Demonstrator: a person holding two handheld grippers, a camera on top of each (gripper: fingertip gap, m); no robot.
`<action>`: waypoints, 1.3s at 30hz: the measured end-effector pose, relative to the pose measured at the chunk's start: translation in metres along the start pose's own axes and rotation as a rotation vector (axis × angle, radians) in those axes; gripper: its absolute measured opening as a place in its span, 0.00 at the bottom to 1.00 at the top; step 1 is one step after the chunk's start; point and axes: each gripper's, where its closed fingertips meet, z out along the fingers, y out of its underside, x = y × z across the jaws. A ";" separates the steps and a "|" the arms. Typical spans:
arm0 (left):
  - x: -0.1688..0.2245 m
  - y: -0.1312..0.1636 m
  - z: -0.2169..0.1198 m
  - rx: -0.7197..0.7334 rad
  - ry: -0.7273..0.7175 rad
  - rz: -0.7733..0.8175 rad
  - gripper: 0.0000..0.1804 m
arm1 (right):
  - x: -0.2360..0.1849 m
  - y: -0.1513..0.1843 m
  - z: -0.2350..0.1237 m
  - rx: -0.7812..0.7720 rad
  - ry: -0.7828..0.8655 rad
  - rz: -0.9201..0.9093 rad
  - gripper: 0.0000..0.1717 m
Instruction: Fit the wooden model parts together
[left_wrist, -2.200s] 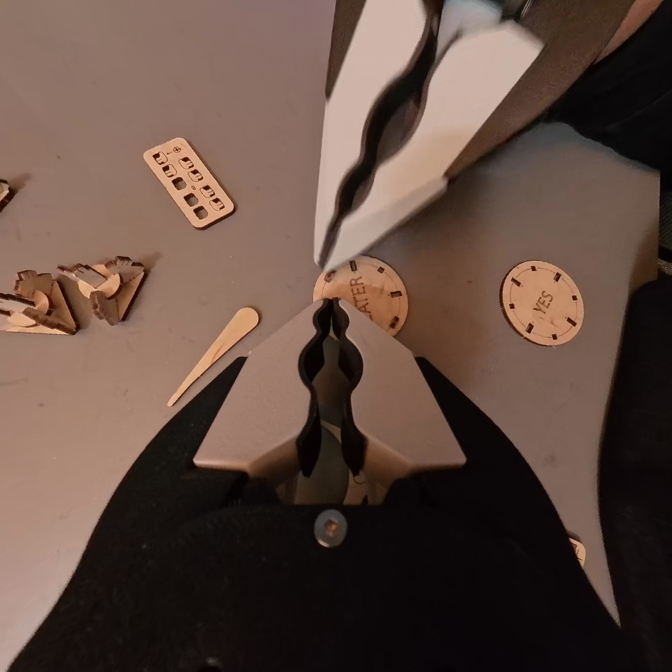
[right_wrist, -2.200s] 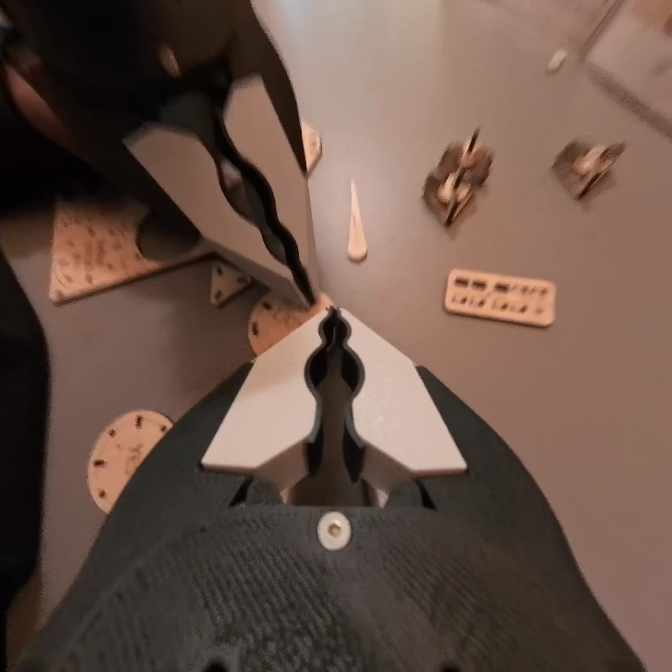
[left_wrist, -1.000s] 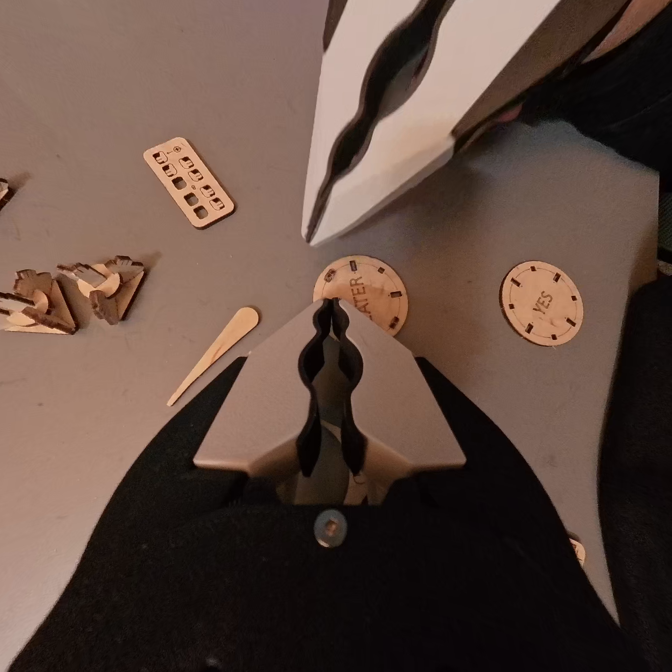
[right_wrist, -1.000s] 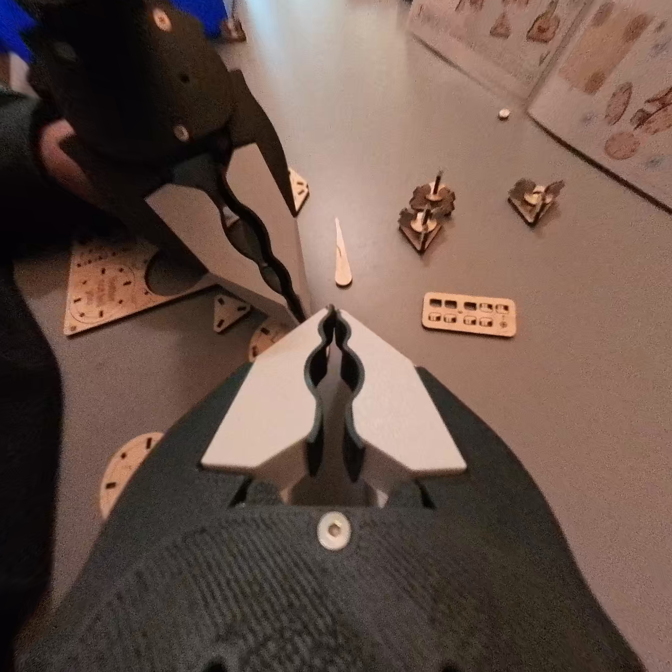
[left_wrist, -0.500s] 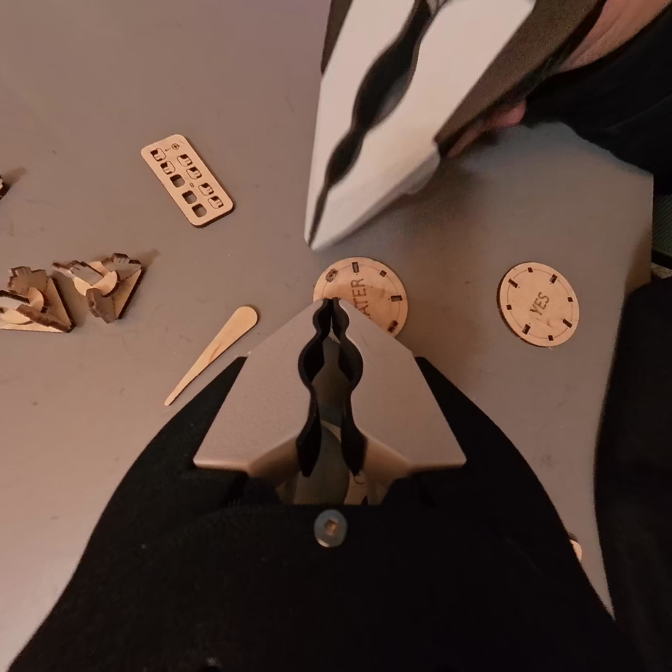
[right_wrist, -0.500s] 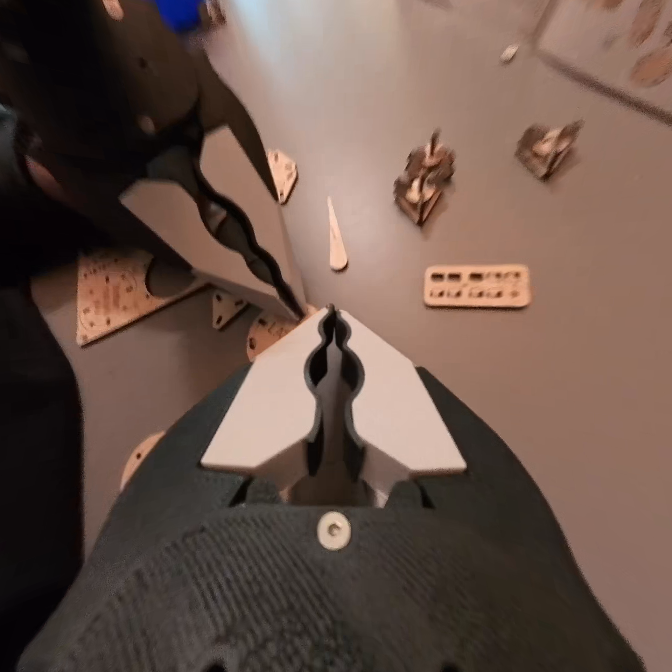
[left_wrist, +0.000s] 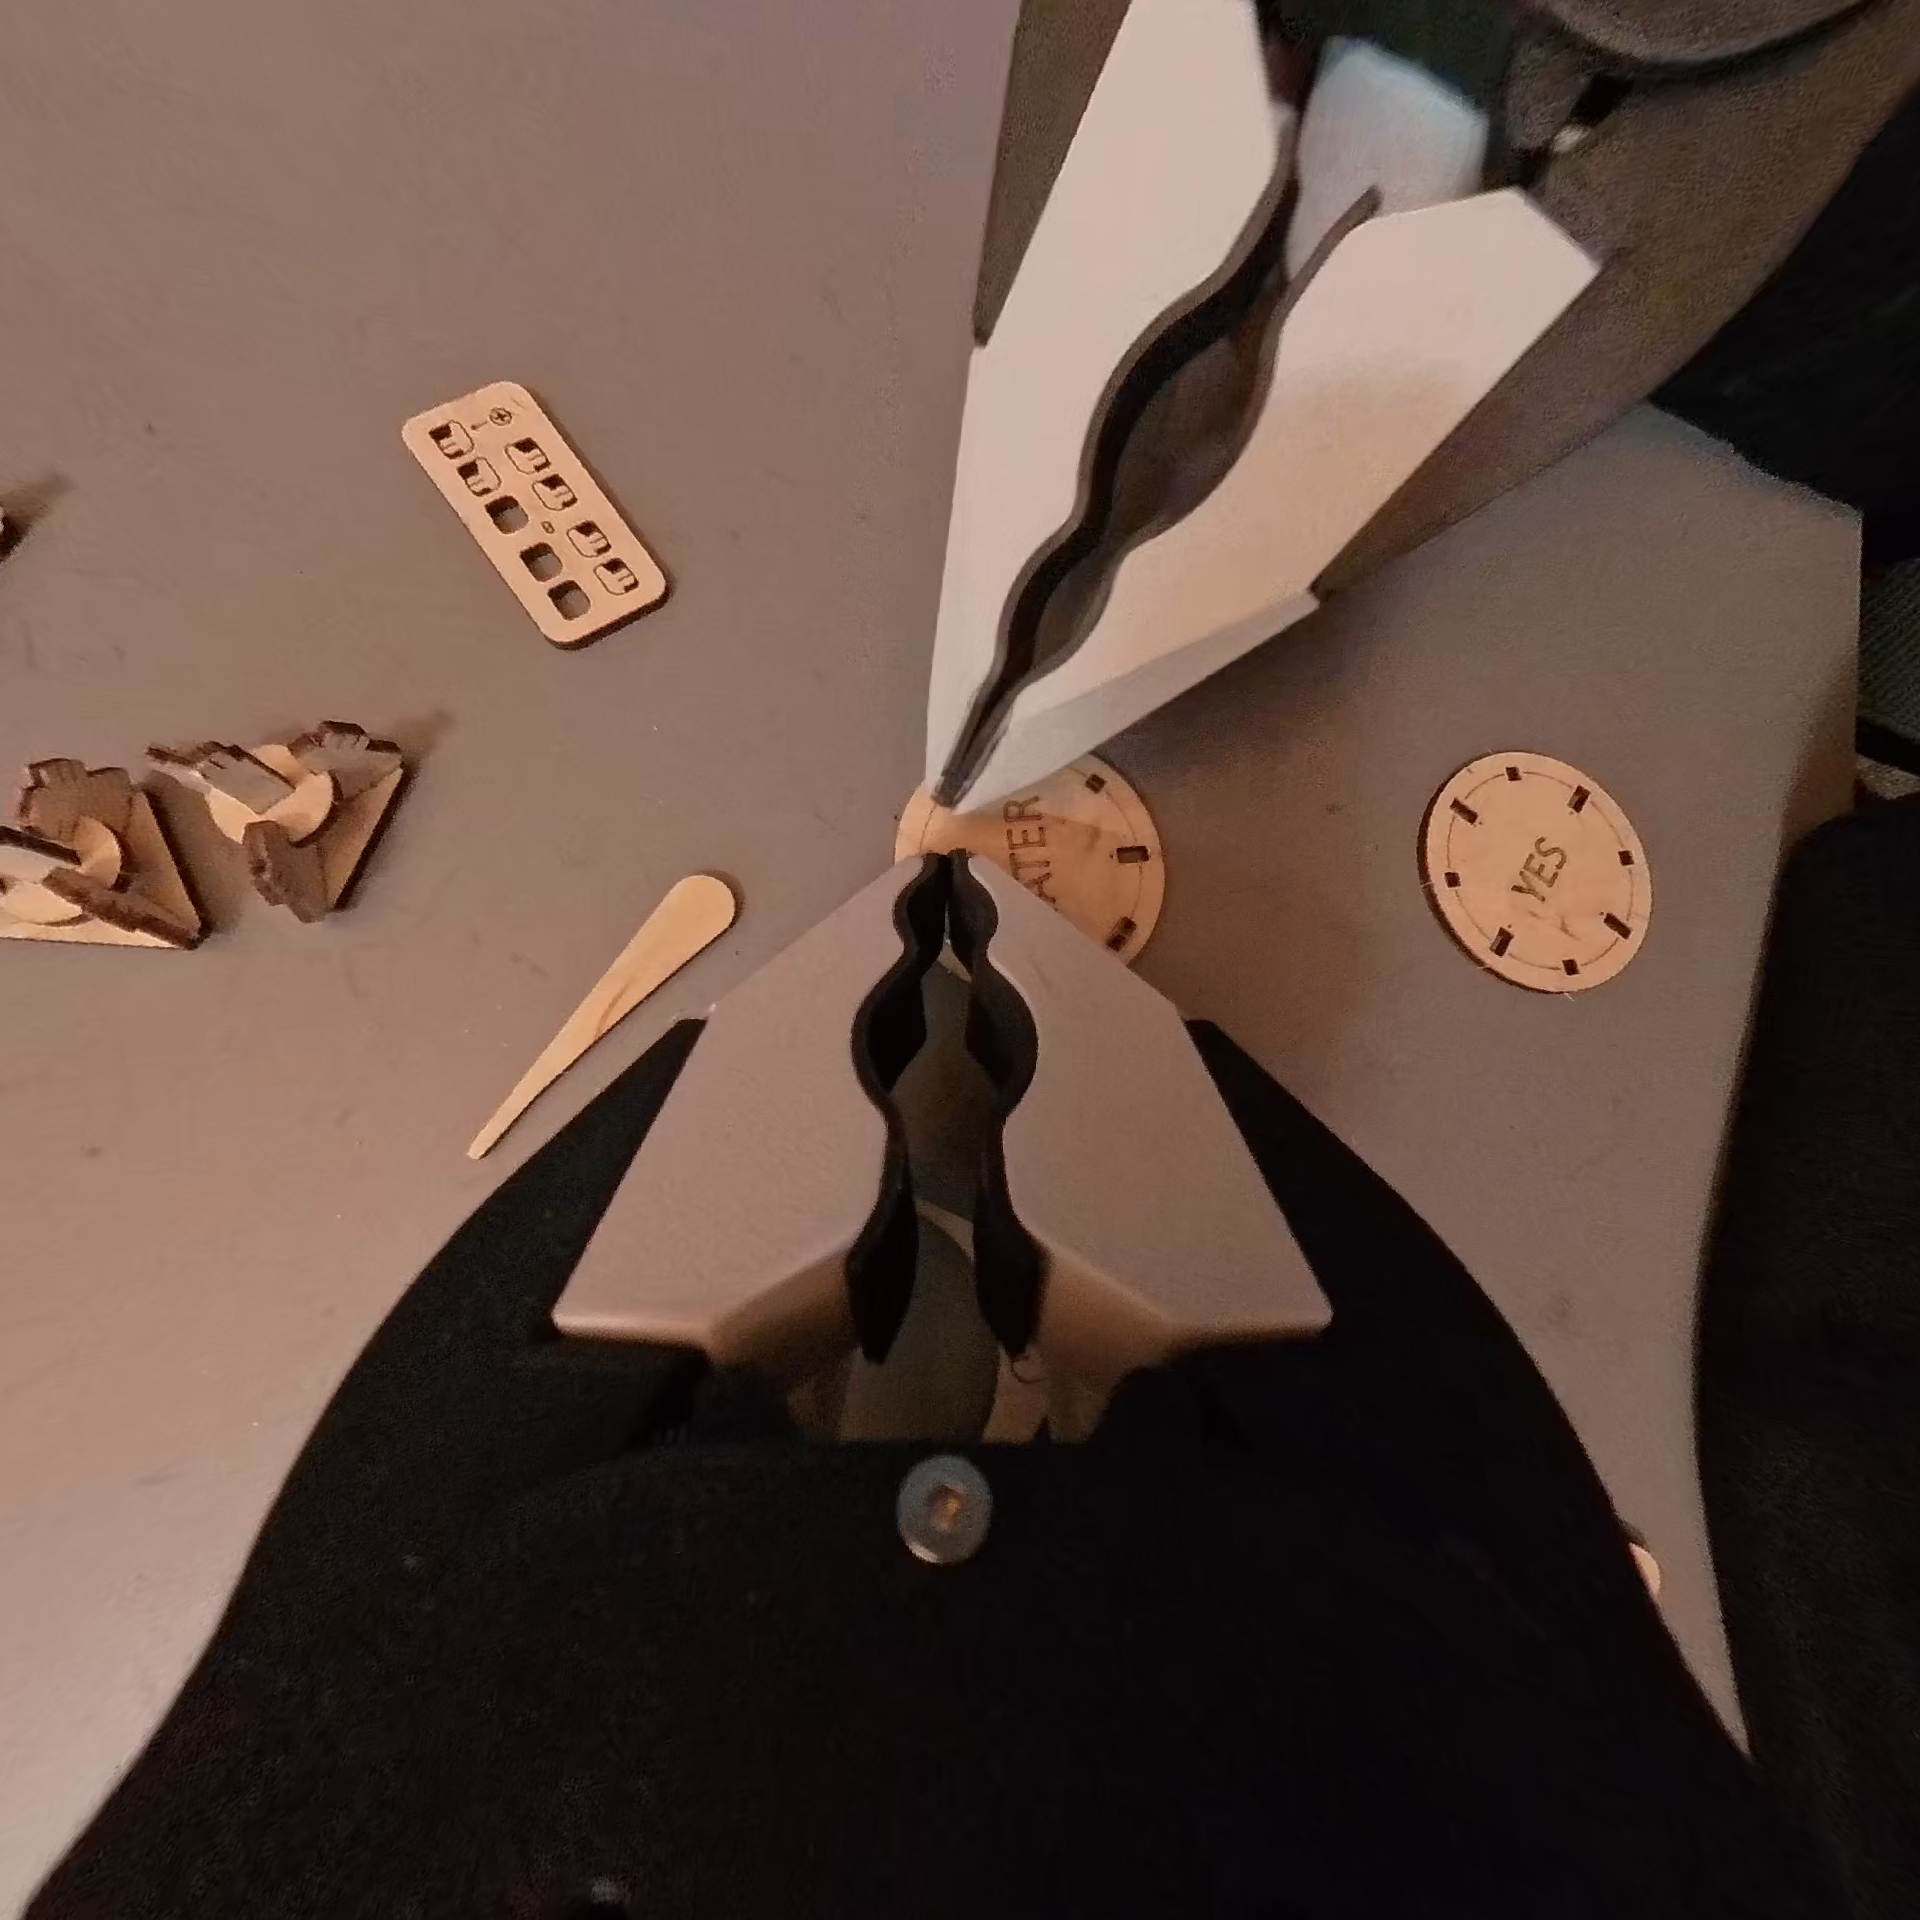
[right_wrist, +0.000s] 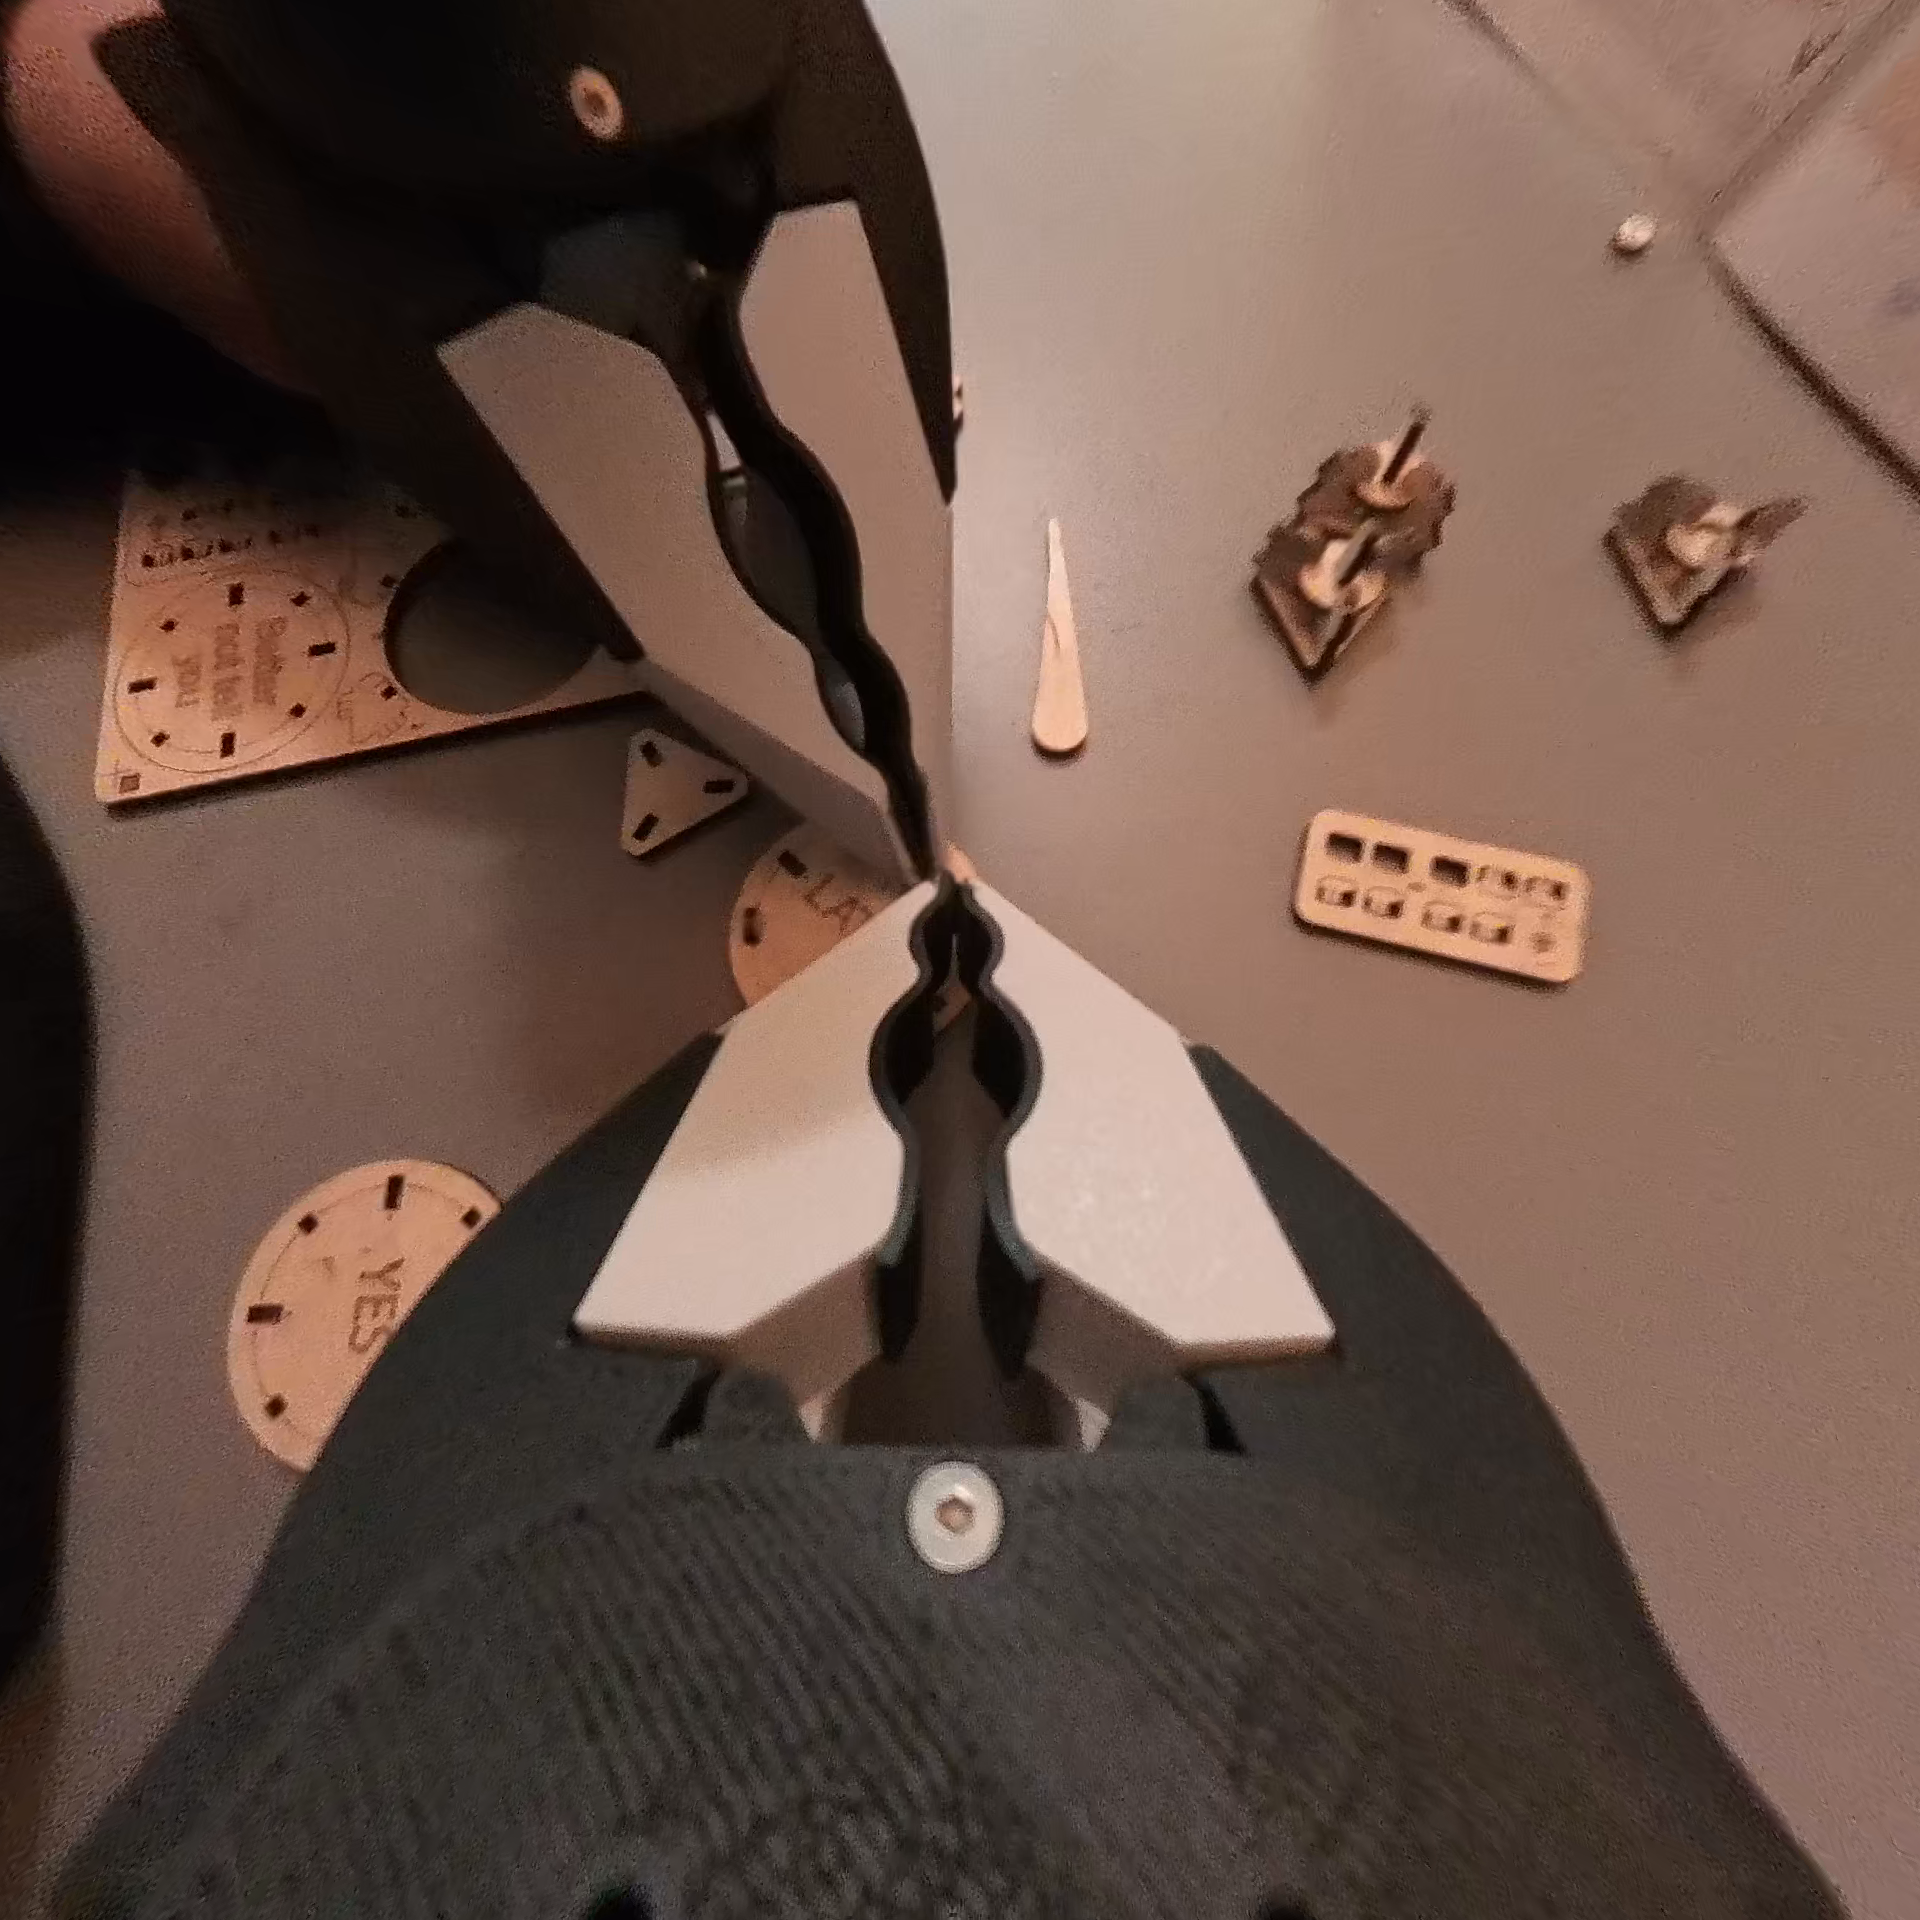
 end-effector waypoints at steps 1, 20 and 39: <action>0.000 0.000 0.000 0.000 0.000 0.000 0.01 | 0.006 -0.006 -0.005 0.028 0.041 -0.003 0.00; 0.000 0.000 0.000 0.000 0.004 -0.007 0.01 | 0.025 -0.004 -0.016 0.049 0.093 0.026 0.00; 0.001 0.000 0.000 -0.001 -0.003 0.000 0.01 | 0.031 -0.007 -0.019 0.097 0.084 0.083 0.00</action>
